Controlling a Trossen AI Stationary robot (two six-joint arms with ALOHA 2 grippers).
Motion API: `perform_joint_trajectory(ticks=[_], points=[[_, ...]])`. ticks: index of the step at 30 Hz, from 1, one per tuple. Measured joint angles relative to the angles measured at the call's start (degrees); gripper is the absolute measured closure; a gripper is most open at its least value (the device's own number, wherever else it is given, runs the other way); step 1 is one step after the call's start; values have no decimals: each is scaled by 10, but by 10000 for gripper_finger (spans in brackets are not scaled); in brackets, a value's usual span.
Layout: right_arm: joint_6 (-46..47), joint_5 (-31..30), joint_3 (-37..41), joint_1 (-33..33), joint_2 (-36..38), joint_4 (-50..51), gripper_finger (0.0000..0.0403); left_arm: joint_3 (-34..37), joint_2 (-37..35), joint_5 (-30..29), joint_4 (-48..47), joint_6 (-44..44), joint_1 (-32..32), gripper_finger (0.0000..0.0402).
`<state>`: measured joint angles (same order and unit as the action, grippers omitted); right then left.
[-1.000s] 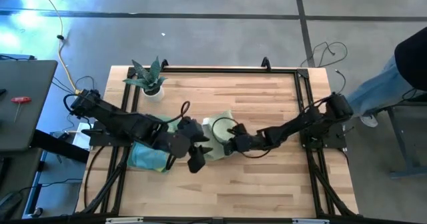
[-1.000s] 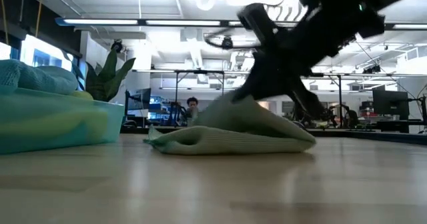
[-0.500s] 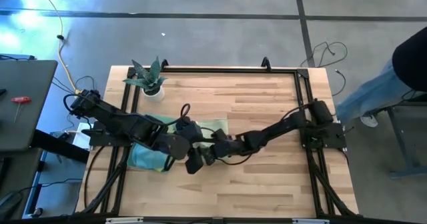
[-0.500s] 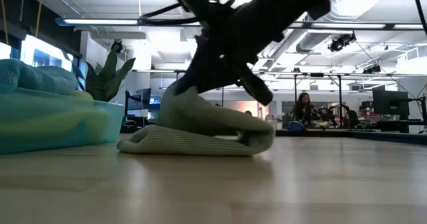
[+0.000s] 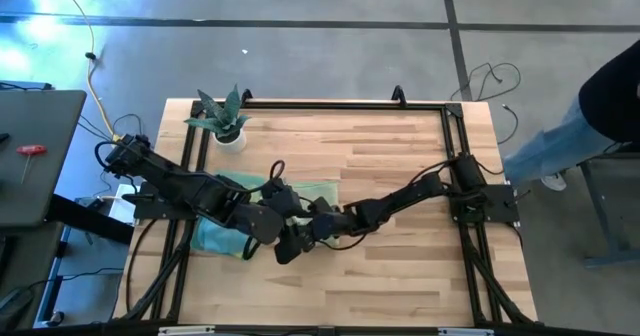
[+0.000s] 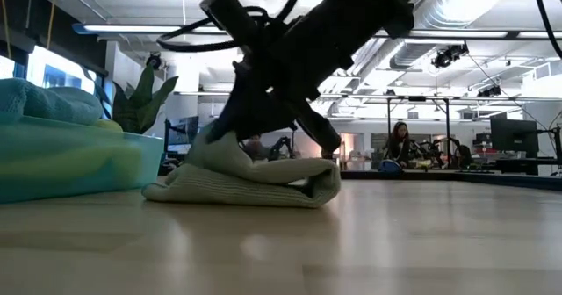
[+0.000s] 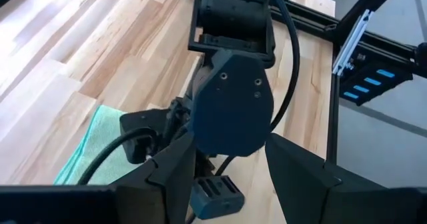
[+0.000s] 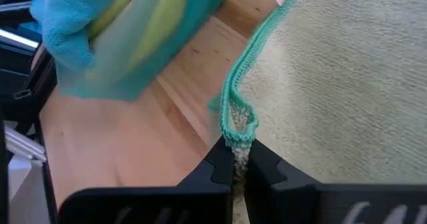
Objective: Fold microfiber towels
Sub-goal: Fold the green microfiber towel
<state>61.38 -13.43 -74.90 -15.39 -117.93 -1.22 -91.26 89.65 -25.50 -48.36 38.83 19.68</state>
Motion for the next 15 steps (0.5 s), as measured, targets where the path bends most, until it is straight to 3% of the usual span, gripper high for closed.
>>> perform_joint_trajectory(ticks=[4,15], points=[[-4,5,0,-1,0,-9,377,0,0,0,0,0,0,229],[-77,105,-38,27,11,11,226,0,0,4,0,4,1,229]])
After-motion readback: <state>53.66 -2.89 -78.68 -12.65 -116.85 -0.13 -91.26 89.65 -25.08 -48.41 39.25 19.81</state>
